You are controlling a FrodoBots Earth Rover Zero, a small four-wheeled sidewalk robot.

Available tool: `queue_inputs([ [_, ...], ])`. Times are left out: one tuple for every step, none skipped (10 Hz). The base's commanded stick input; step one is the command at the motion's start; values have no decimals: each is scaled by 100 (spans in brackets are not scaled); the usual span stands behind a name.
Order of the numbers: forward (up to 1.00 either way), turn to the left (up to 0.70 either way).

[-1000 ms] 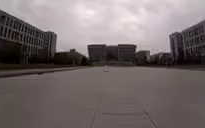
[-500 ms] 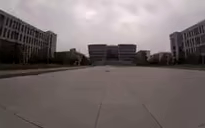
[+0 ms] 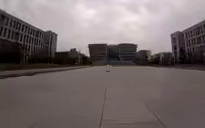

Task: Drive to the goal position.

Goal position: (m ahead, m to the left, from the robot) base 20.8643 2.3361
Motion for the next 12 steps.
queue_inputs([
  [100, 0],
  [100, 0],
  [100, 0],
  [100, 0],
  [100, 0],
  [100, 0],
  [100, 0],
  [100, 0],
  [100, 0],
  [100, 0],
  [100, 0],
  [100, 0],
])
